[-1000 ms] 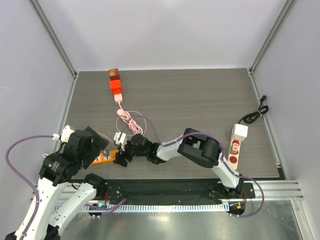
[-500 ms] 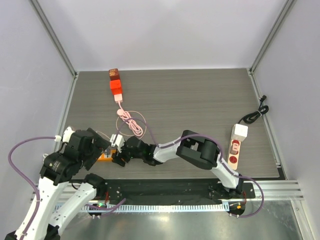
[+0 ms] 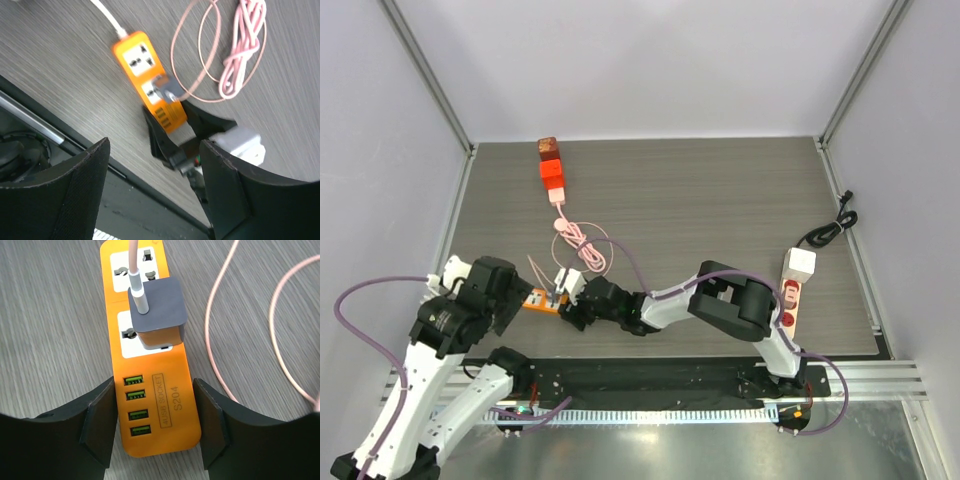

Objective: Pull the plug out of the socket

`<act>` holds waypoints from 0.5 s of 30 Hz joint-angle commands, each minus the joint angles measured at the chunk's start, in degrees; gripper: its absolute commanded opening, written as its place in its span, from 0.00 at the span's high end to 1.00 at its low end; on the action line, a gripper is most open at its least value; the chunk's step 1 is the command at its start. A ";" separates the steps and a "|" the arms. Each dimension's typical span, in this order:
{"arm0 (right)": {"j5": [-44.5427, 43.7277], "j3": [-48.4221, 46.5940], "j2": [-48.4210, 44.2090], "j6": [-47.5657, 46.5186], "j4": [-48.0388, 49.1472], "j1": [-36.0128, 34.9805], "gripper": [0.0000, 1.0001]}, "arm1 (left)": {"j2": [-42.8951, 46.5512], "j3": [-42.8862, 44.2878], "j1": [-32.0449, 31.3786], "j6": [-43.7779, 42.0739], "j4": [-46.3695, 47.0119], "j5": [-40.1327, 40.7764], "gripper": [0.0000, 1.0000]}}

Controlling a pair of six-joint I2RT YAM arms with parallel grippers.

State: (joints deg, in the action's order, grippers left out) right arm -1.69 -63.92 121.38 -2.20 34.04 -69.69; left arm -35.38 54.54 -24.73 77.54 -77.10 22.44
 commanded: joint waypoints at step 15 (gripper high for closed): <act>3.62 14.17 -13.09 3.50 7.51 1.84 0.07 | -14.02 -6.46 1.43 5.43 8.45 3.23 0.34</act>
State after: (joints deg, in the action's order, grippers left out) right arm -0.71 -51.92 112.79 -1.30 35.16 -67.70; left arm -49.06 48.60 -24.47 81.12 -71.53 24.71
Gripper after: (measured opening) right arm 0.928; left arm 0.665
